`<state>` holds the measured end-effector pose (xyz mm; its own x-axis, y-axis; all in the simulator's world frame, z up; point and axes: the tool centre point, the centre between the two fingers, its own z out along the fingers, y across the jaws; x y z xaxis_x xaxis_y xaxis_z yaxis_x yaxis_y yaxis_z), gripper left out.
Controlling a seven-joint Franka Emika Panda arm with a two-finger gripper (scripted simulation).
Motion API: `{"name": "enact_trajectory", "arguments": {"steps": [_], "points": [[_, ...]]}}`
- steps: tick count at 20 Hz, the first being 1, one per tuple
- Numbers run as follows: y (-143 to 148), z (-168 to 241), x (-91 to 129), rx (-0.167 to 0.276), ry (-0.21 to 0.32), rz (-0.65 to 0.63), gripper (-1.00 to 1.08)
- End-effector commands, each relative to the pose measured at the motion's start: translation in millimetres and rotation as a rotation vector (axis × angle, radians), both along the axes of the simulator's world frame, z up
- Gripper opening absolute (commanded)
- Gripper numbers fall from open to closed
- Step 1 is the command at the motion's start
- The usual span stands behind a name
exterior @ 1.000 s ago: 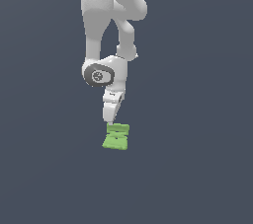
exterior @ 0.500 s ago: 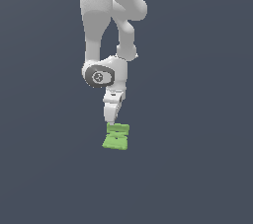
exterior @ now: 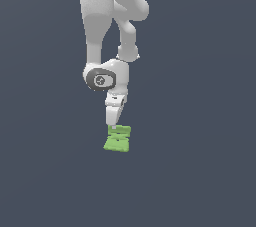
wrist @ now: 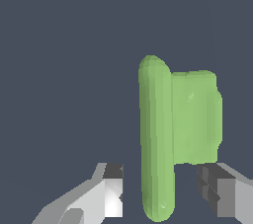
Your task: Pick up the object and move it to a goal position.
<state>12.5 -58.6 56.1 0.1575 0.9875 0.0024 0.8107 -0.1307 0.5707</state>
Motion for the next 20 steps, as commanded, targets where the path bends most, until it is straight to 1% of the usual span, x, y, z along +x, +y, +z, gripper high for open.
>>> {"name": "enact_trajectory", "arguments": {"steps": [1, 9, 10, 20], "points": [[0, -7, 4, 0.002, 0.0, 0.0, 0.28], [-1, -18, 12, 0.003, 0.0, 0.0, 0.28], [-1, -18, 12, 0.003, 0.0, 0.0, -1.0], [-1, -18, 12, 0.003, 0.0, 0.0, -1.0]]}}
